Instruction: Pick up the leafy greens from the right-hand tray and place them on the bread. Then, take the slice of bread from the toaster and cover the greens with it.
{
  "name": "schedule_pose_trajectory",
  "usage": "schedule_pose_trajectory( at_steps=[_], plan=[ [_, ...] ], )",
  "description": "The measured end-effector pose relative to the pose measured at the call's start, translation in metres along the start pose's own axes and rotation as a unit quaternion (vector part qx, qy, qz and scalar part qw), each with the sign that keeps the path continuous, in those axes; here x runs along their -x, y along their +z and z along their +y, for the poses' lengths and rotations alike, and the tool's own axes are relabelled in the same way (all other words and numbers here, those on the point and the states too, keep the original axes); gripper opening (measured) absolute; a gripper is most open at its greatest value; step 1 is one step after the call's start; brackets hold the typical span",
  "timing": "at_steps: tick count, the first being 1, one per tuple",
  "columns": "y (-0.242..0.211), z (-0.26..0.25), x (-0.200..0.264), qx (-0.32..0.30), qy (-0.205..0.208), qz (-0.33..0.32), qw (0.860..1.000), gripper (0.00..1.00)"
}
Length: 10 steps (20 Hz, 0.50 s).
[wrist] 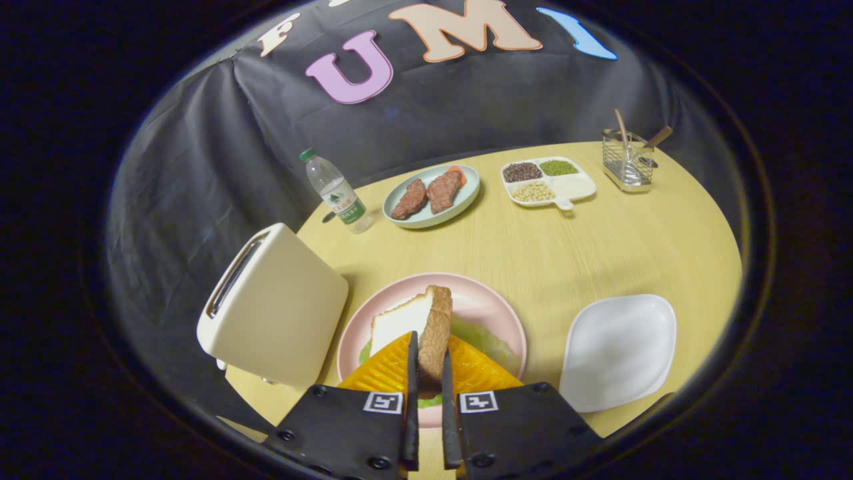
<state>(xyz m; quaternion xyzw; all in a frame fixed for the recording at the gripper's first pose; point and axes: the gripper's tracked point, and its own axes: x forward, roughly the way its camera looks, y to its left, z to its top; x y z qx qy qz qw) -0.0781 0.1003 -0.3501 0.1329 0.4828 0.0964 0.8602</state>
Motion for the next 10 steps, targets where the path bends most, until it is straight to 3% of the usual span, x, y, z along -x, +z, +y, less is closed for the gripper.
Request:
schedule_pose_trajectory(
  at_steps=[5, 9, 10],
  plan=[
    [-0.004, -0.015, 0.005, 0.033, -0.015, 0.002, 0.999, 0.65],
    [0.013, -0.008, 0.028, 0.049, 0.000, -0.028, 0.998, 0.98],
    [0.025, -0.004, 0.038, 0.053, 0.006, -0.047, 0.997, 0.98]
  ],
)
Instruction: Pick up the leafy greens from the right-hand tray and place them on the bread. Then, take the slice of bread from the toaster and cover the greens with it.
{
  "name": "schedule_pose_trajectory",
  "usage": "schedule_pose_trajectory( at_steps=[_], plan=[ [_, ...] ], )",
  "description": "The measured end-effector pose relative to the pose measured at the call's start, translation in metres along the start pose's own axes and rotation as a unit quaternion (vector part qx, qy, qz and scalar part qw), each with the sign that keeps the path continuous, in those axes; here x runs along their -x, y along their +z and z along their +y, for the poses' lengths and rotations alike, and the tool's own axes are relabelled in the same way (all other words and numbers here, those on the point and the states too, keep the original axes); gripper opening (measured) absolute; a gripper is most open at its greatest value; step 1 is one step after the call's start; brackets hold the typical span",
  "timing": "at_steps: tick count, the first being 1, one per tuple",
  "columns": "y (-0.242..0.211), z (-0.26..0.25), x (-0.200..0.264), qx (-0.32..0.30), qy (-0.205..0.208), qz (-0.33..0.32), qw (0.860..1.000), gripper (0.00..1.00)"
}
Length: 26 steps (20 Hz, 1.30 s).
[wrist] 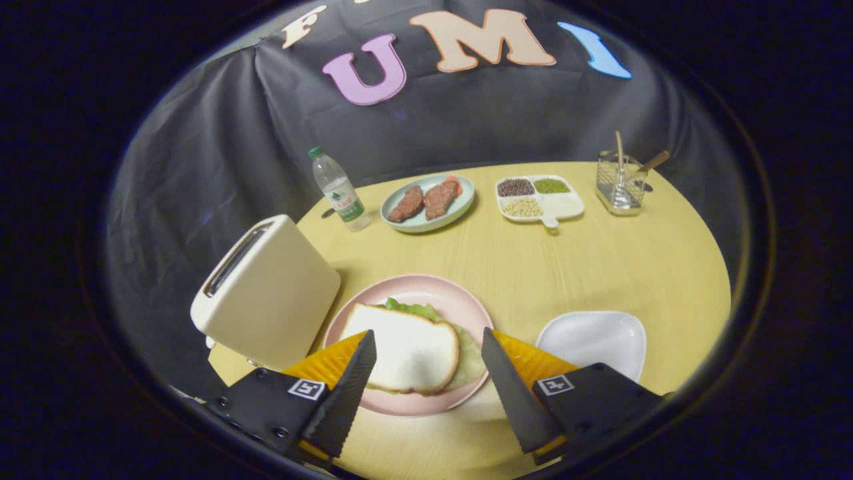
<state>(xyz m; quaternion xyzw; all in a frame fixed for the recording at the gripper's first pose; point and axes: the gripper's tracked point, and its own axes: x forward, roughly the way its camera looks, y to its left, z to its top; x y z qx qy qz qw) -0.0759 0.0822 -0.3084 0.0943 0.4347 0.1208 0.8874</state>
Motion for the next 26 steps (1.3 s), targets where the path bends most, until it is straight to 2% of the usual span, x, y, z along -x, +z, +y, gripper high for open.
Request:
schedule_pose_trajectory(
  at_steps=[2, 5, 8, 11, 15, 17, 19, 26],
  plan=[
    [0.034, 0.008, 0.023, 0.011, 0.010, -0.054, 0.998, 0.99],
    [0.086, 0.016, 0.061, 0.039, 0.005, -0.134, 0.990, 0.99],
    [0.146, 0.017, 0.106, 0.070, -0.021, -0.224, 0.972, 0.99],
    [0.183, 0.010, 0.148, 0.112, -0.064, -0.287, 0.949, 0.99],
    [0.204, 0.007, 0.184, 0.142, -0.105, -0.336, 0.925, 0.99],
    [0.213, 0.009, 0.198, 0.144, -0.120, -0.366, 0.911, 0.99],
    [0.214, 0.006, 0.206, 0.134, -0.138, -0.383, 0.903, 0.99],
    [0.217, -0.019, 0.212, 0.077, -0.163, -0.395, 0.901, 0.99]
  ],
)
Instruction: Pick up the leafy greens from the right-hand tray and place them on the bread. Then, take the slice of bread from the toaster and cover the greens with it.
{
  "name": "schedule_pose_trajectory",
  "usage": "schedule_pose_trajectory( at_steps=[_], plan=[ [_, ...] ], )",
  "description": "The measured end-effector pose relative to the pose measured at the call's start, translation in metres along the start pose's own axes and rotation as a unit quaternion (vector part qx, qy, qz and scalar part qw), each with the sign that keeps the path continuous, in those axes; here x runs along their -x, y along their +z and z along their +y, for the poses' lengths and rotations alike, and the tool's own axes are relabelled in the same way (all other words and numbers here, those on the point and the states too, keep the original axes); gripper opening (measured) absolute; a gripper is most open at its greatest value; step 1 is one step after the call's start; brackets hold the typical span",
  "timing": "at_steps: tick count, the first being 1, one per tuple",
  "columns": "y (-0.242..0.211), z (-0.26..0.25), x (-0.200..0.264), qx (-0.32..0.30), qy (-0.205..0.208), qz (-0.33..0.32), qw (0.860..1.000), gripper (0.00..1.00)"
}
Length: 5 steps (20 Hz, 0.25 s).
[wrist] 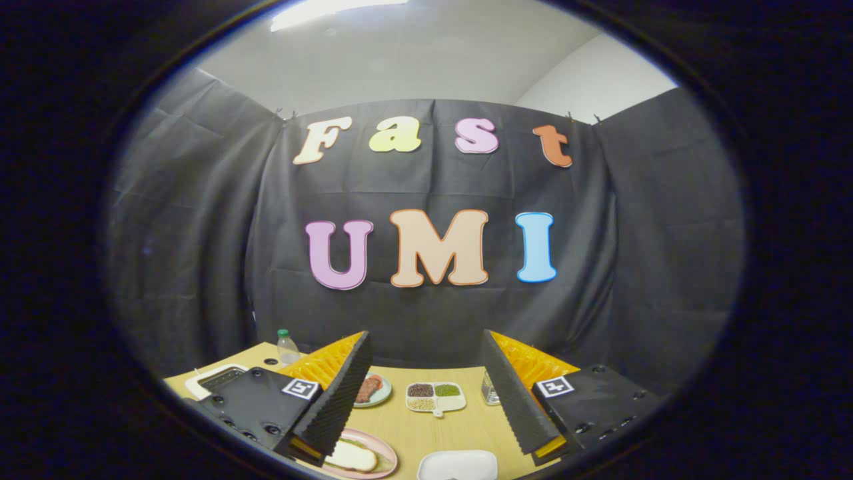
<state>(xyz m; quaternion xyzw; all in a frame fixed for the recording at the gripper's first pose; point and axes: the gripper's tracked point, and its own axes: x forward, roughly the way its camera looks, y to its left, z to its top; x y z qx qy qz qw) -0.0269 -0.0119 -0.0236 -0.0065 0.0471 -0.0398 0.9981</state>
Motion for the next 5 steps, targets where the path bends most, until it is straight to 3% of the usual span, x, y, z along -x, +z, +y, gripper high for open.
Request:
schedule_pose_trajectory(
  at_steps=[5],
  plan=[
    [0.015, -0.023, -0.001, 0.001, -0.024, -0.018, 1.000, 0.99]
  ],
)
